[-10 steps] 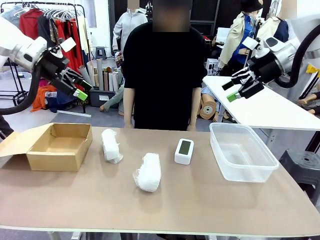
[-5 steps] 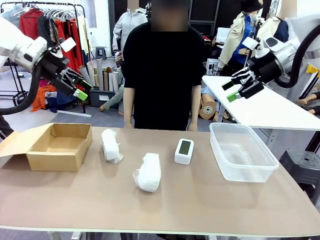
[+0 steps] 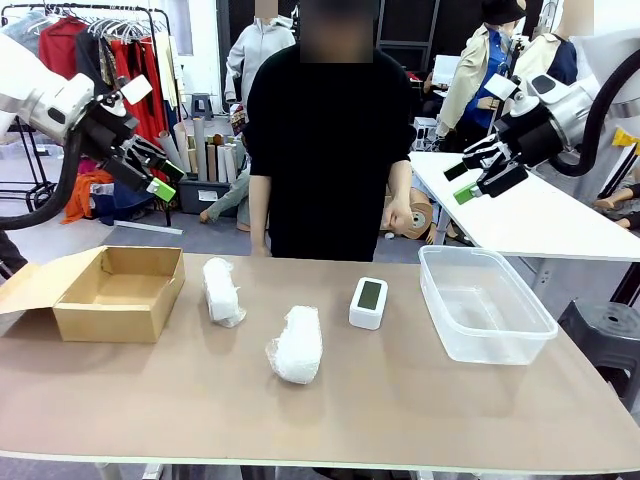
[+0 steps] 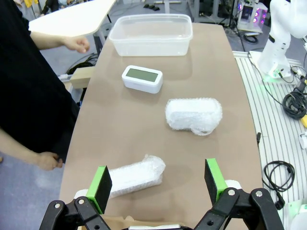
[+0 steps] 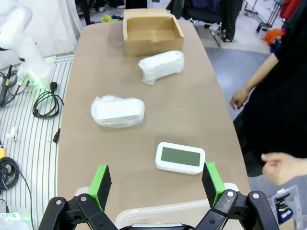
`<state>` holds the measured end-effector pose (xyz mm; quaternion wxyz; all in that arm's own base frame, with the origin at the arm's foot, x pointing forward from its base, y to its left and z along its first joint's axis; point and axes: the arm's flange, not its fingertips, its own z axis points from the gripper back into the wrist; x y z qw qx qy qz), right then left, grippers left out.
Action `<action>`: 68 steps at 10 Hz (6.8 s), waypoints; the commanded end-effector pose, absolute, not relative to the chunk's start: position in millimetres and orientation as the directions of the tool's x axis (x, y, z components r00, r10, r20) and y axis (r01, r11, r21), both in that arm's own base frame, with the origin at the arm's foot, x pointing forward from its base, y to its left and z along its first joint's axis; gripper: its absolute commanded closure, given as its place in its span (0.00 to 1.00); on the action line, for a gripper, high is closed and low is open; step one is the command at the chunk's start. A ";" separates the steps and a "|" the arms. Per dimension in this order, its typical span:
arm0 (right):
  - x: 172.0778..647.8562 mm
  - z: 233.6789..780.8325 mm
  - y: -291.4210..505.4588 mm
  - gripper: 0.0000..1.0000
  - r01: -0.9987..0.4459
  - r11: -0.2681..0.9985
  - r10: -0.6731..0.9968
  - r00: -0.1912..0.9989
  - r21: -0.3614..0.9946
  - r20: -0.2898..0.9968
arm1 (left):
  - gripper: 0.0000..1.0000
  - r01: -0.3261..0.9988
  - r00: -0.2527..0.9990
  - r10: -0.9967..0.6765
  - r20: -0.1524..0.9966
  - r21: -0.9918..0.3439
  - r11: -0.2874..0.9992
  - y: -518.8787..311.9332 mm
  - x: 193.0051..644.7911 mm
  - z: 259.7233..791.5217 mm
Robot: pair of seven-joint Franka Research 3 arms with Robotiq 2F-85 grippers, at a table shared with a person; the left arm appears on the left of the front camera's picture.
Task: Separate and place wrapped and unwrapped clocks.
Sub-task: Pick up the Digital clock indicated by the person.
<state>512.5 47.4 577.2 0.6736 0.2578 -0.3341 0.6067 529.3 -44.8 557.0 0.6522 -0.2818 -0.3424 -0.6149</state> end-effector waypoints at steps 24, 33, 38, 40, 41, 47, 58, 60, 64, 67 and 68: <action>496.1 594.4 78.5 0.00 -0.988 0.146 0.697 0.133 0.042 0.705 | 0.00 0.994 0.007 -0.608 0.794 0.058 0.087 -44.3 528.6 559.0; 485.6 617.9 165.3 0.00 -0.802 0.576 0.765 0.597 0.158 0.242 | 0.00 0.994 0.007 -0.608 0.794 0.058 0.087 -44.3 528.6 559.0; 501.9 555.2 202.0 0.00 -0.548 0.836 0.526 0.810 0.018 0.260 | 0.00 0.994 0.007 -0.608 0.794 0.058 0.087 -44.3 528.6 559.0; 512.9 536.0 203.3 0.00 -0.479 0.877 0.467 0.840 -0.024 0.275 | 0.00 0.994 0.007 -0.608 0.794 0.058 0.087 -44.3 528.6 559.0; 512.8 527.5 203.9 0.00 -0.456 0.890 0.439 0.857 0.001 0.269 | 0.00 0.994 0.007 -0.608 0.794 0.058 0.087 -44.3 528.6 559.0; 516.7 525.3 198.4 0.00 -0.493 0.870 0.472 0.840 0.014 0.269 | 0.00 0.994 0.007 -0.608 0.794 0.058 0.087 -44.3 528.6 559.0; 556.8 421.7 276.0 0.00 0.278 0.960 -0.276 0.939 0.022 0.207 | 0.00 0.994 0.007 -0.608 0.794 0.058 0.087 -44.3 528.6 559.0; 574.6 404.4 267.6 0.00 0.288 0.958 -0.284 0.928 0.019 0.241 | 0.00 0.994 0.007 -0.608 0.794 0.058 0.087 -44.3 528.6 559.0; 594.2 385.5 259.9 0.00 0.312 0.950 -0.307 0.926 0.012 0.221 | 0.00 0.994 0.007 -0.608 0.794 0.058 0.087 -44.3 528.6 559.0; 585.5 383.1 255.5 0.00 0.313 0.950 -0.310 0.928 0.019 0.205 | 0.00 0.994 0.007 -0.608 0.794 0.058 0.087 -44.3 528.6 559.0; 585.5 383.1 255.5 0.00 0.313 0.950 -0.310 0.928 0.019 0.205 | 0.00 0.994 0.007 -0.608 0.794 0.058 0.087 -44.3 528.6 559.0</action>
